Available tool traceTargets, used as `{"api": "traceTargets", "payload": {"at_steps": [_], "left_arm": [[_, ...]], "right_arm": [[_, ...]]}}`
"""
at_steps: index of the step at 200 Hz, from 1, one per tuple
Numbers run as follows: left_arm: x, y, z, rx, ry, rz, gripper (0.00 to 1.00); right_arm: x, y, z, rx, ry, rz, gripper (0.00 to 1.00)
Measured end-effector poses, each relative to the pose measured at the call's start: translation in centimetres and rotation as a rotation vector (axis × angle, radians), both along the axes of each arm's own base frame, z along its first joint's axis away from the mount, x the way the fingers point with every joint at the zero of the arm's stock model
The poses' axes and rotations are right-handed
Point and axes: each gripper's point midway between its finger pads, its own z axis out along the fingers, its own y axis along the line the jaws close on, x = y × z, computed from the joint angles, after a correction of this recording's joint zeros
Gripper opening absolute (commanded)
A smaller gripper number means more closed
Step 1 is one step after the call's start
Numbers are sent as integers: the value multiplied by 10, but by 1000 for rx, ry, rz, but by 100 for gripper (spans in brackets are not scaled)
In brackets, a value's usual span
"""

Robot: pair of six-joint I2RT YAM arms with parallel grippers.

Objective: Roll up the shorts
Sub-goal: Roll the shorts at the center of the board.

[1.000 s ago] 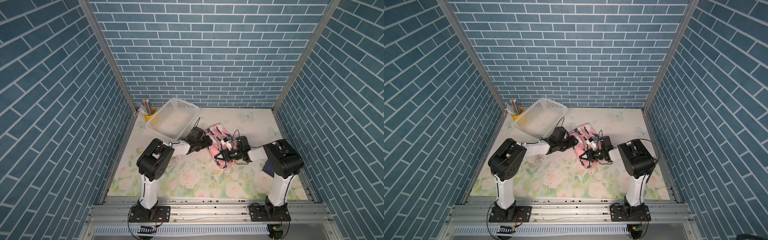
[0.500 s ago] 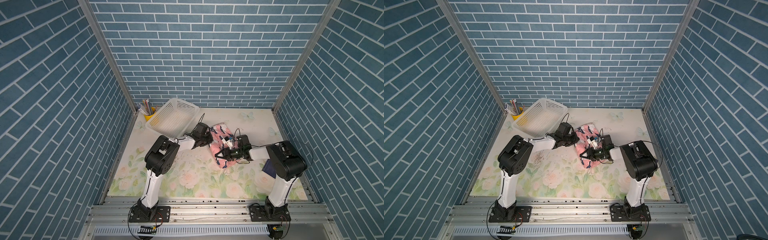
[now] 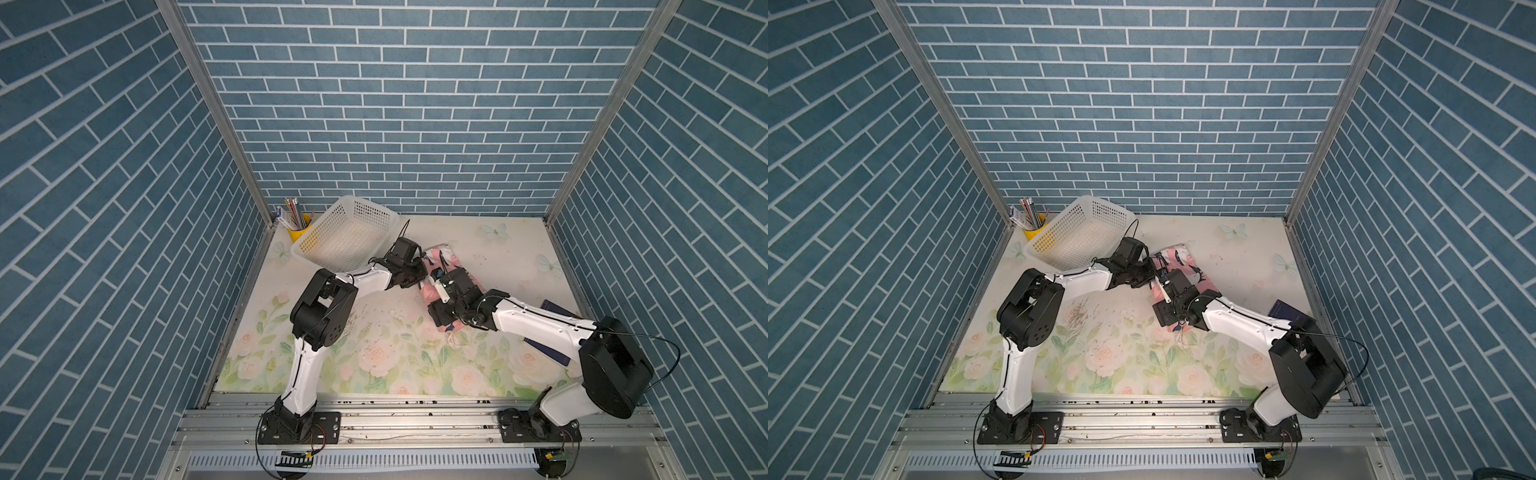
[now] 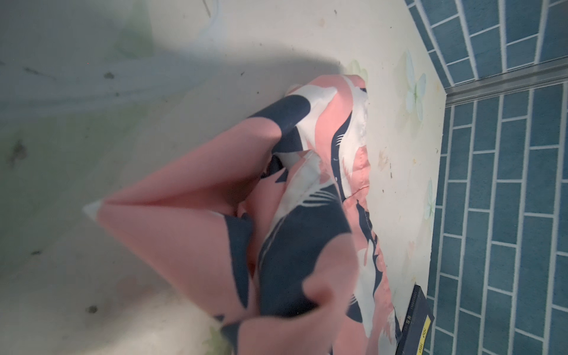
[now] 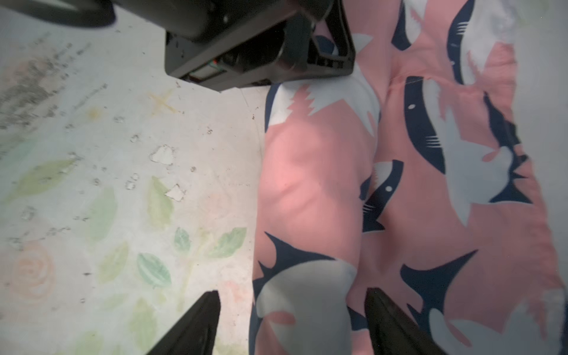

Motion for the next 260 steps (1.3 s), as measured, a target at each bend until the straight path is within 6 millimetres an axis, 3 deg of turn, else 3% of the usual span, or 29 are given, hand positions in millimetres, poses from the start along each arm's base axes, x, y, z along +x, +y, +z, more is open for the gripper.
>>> {"api": "traceTargets", "payload": {"at_steps": [45,64,93,114,140,146,164,179,204,260], "left_arm": [[-3,-2,0,-34,41,14,0],[-4,-3,0,-47,57,20,0],[-6,-2,-4,-67,78,34,0],[-8,-1,-6,-76,89,40,0],[-8,0,-8,-85,96,45,0],[-8,0,-9,-86,96,45,8],[-8,0,-8,-83,91,42,50],[-8,1,-5,-83,81,31,75],[-11,5,7,-79,47,20,87],[-22,18,68,-113,-113,-24,91]], "right_arm": [[-2,17,-3,-222,-197,22,80],[0,23,-15,-309,-242,23,79],[10,13,-41,-442,-271,1,74],[16,8,-52,-518,-292,-12,61],[21,7,-59,-528,-280,-9,25],[23,7,-60,-516,-270,-9,18],[28,6,-62,-459,-222,-5,0],[31,4,-61,-375,-165,-5,0],[34,-3,-58,-154,-30,-1,0],[28,5,-51,326,238,19,0]]}}
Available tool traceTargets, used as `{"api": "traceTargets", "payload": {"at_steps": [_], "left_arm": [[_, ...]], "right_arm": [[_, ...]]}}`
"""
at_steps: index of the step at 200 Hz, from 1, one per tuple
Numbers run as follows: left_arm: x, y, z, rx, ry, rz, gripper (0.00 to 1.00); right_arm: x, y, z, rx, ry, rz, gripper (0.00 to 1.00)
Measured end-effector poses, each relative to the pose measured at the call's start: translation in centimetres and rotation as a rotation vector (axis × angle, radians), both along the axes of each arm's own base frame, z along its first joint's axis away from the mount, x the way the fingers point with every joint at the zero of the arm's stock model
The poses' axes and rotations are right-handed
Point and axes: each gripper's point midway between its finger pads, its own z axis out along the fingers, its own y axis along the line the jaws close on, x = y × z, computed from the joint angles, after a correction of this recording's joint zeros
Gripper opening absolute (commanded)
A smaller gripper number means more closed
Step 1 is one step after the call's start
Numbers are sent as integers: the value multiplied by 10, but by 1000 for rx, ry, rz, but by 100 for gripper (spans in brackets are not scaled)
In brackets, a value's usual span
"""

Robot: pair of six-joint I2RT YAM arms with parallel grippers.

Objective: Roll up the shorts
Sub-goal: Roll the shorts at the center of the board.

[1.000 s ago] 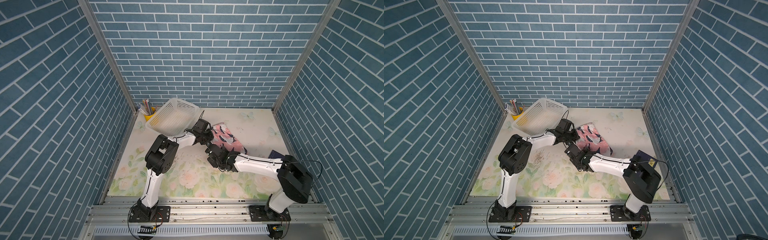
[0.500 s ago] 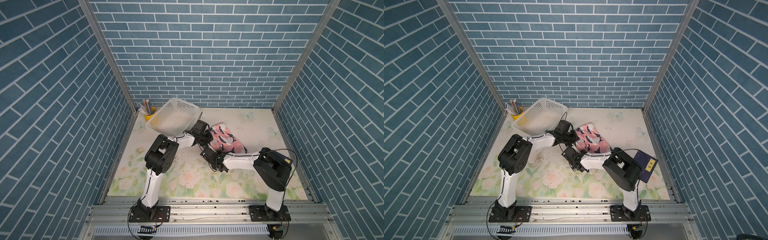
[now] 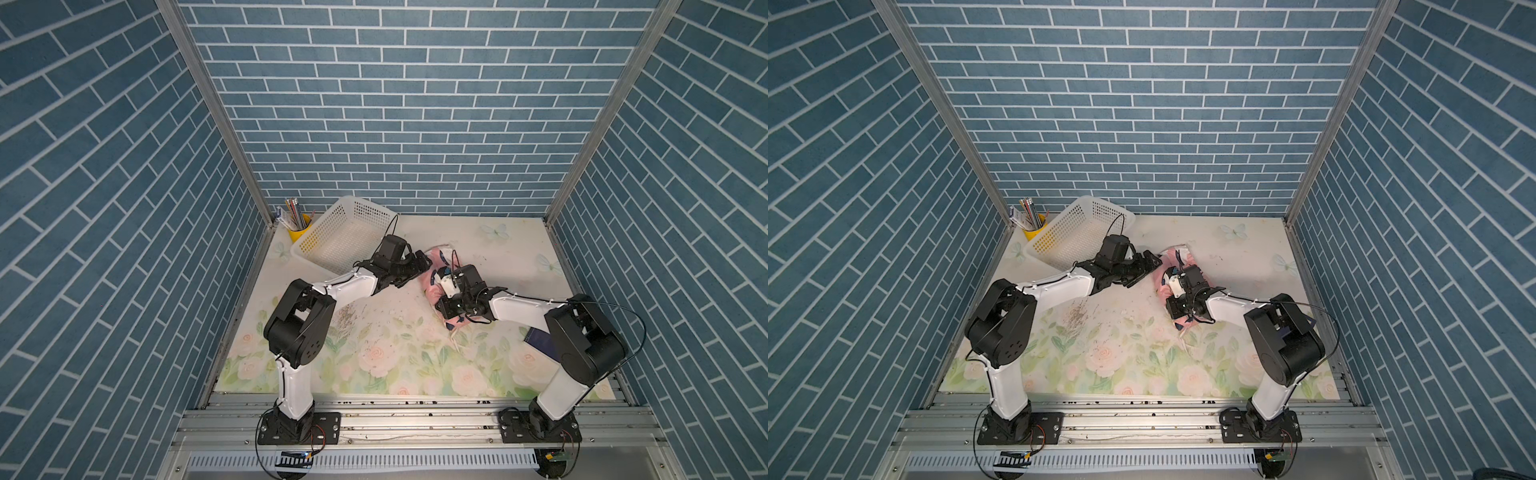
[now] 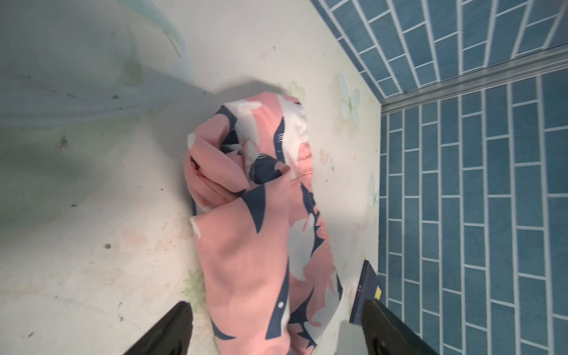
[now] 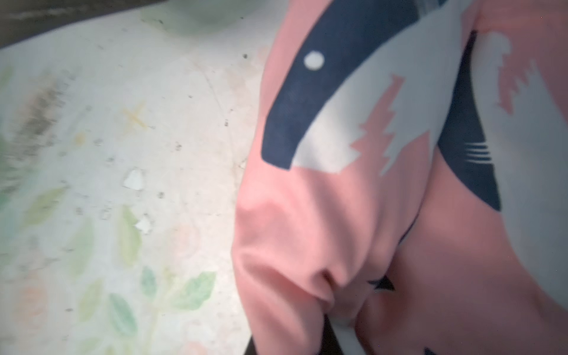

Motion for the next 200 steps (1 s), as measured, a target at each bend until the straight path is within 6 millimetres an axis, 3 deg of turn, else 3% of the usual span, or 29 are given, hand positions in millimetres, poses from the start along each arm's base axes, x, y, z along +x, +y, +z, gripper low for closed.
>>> {"api": "traceTargets", "payload": {"at_steps": [18,34,117,148,171,200], "left_arm": [[-3,2,8,0,-39,-13,91],[-7,5,2,15,-46,-22,91],[-4,5,-73,148,24,-48,90],[4,0,-82,159,16,-51,82],[12,-6,-85,156,10,-49,58],[15,-6,-93,159,29,-37,11]], "right_arm": [[-13,9,4,150,96,21,0],[-23,12,7,248,174,34,0],[-28,13,5,506,393,45,0],[-27,11,2,546,429,52,0],[-26,10,1,565,444,58,0],[-24,8,0,576,451,50,26]]}}
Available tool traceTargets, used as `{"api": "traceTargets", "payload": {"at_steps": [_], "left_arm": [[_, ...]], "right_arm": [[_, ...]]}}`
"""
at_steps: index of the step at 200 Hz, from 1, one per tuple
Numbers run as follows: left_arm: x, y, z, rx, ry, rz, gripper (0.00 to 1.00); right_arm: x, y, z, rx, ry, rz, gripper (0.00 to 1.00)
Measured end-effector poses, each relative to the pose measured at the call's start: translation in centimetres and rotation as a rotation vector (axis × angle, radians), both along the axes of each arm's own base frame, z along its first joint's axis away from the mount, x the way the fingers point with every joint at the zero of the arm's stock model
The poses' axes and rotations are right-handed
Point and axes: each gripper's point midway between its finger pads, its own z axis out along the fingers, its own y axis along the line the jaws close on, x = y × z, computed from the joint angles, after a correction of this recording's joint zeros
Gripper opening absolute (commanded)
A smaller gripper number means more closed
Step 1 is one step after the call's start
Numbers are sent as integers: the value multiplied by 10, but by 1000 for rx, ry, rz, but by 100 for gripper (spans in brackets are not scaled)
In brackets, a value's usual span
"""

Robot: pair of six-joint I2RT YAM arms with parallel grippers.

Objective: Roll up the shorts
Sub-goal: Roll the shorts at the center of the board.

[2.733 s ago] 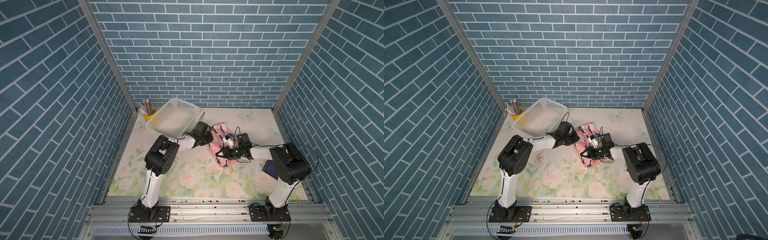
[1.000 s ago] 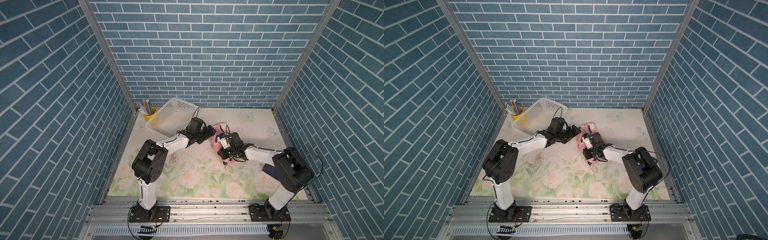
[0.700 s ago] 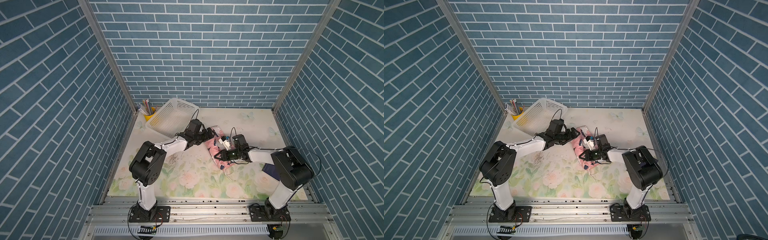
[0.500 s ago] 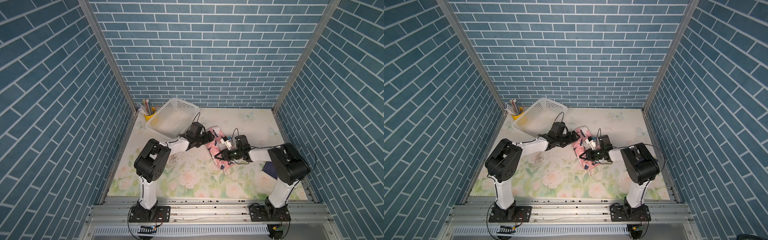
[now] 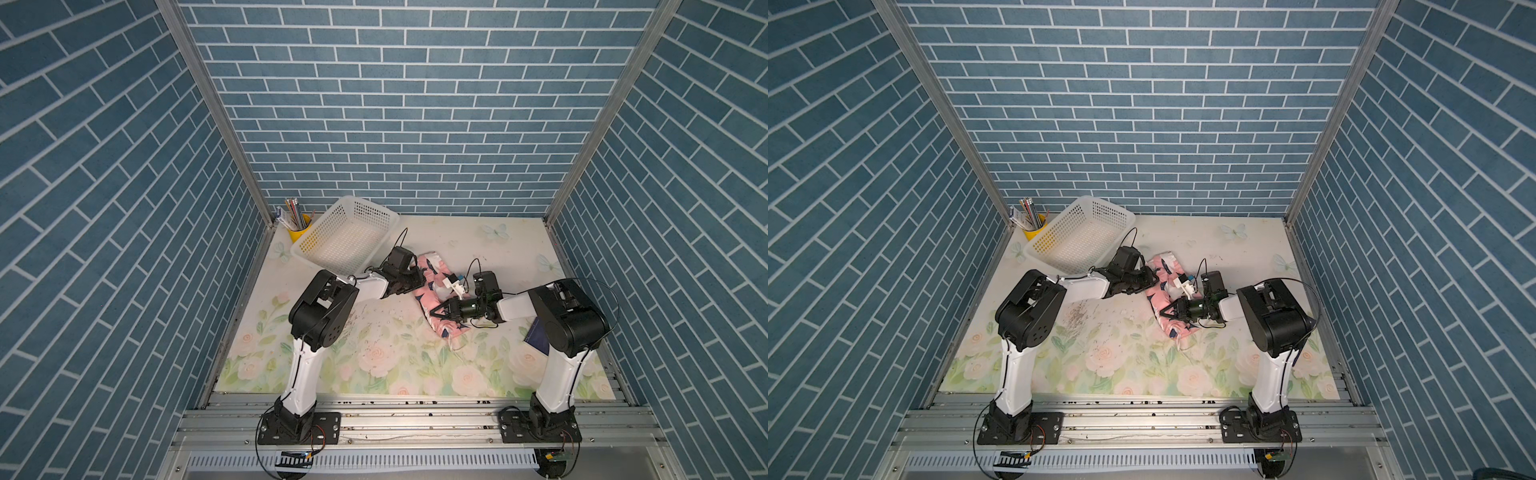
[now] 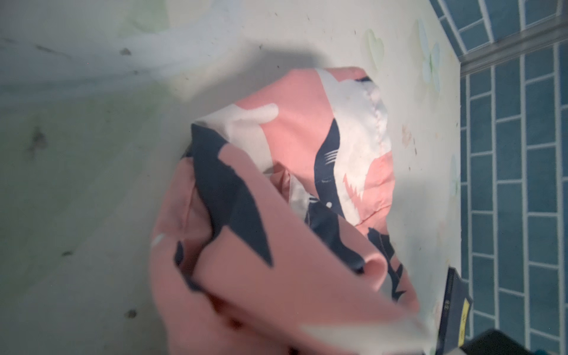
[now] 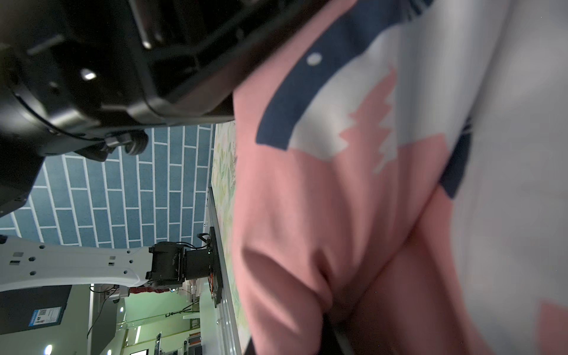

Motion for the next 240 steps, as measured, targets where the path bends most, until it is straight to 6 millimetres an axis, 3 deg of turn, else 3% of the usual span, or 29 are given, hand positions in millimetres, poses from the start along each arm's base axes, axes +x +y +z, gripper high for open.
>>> {"api": "traceTargets", "payload": {"at_steps": [10,58,91,128,142,148,166,194,240], "left_arm": [[0,-1,1,-3,4,1,0],[3,-3,6,-14,13,17,0],[4,-1,5,-17,35,48,0],[4,1,6,-21,59,67,0],[4,1,6,-25,68,72,0],[4,1,6,-26,71,74,0],[4,0,7,-30,81,78,0],[3,-1,8,-40,92,82,0],[3,-1,8,-53,107,91,0]], "right_arm": [[1,-1,-1,-7,7,-9,32],[12,-20,3,-209,-63,-83,46],[28,-45,32,-513,-302,-175,54],[11,-35,58,-764,-586,-136,64],[1,-30,57,-836,-655,-102,66],[-2,-29,57,-859,-674,-95,77],[-9,-25,56,-933,-748,-68,84],[-12,-17,51,-1026,-832,-39,85],[-11,-2,21,-1170,-900,46,84]]}}
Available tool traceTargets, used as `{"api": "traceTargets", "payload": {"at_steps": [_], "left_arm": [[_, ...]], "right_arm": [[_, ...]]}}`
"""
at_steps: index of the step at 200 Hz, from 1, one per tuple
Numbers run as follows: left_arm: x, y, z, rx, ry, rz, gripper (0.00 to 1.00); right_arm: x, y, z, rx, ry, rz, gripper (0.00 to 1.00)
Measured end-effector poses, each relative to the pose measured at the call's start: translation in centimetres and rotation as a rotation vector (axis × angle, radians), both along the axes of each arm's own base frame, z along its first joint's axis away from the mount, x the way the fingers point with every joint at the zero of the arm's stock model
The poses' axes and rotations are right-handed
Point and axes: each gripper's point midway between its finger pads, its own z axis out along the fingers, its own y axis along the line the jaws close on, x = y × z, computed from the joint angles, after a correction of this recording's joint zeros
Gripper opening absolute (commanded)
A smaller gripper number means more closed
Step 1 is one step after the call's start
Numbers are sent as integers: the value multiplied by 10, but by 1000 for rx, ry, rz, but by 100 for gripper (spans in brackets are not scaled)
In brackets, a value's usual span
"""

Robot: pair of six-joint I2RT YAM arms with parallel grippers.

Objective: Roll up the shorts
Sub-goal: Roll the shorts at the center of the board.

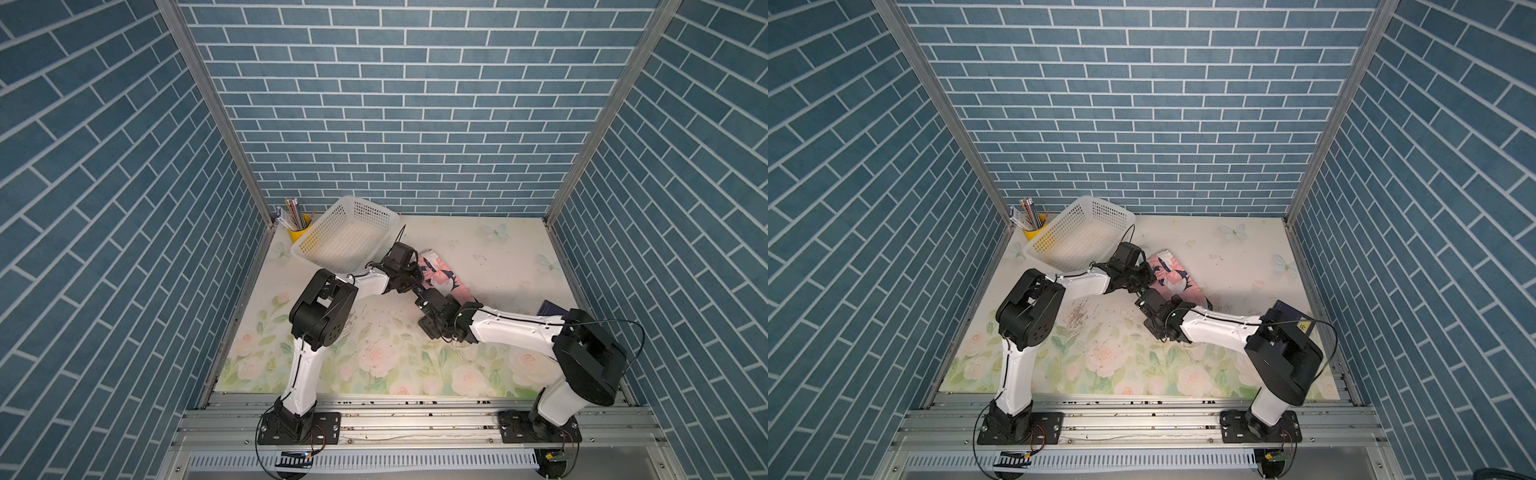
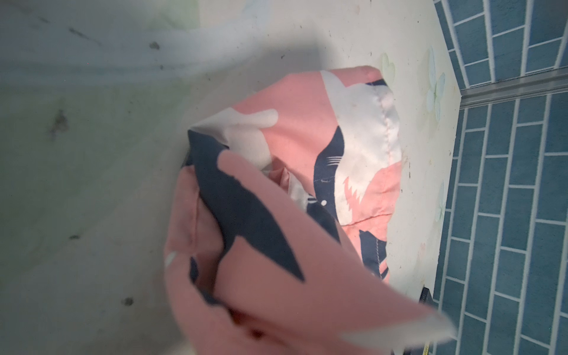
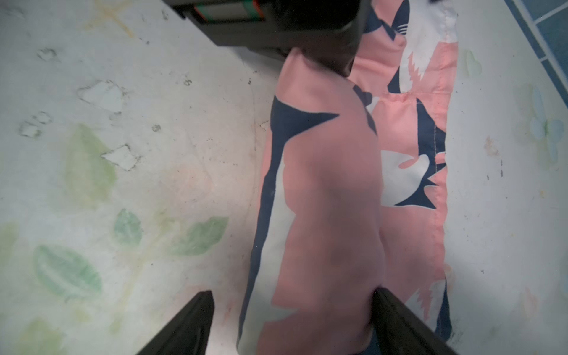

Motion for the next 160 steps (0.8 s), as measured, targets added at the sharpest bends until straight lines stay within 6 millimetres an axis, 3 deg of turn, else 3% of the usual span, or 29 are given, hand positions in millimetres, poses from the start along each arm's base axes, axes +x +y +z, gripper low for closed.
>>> {"api": "traceTargets", "payload": {"at_steps": [36,68,74,85,104,122,160], "left_arm": [[1,1,1,-19,18,15,0],[1,0,1,-28,22,17,0],[1,0,2,-30,20,17,12],[3,0,3,-33,10,15,43],[4,-1,7,-39,0,6,72],[4,-2,16,-45,-18,-3,84],[3,-2,53,-74,-103,-26,90]], "right_arm": [[16,-7,-23,-143,-66,-43,71],[28,-10,-32,-154,-70,-55,30],[29,-10,-33,-138,-52,-51,26],[32,-9,-34,-91,-12,-45,17],[41,-10,-31,37,73,-55,10],[47,-13,-28,175,169,-62,9],[49,-11,-23,491,358,-81,9]]}}
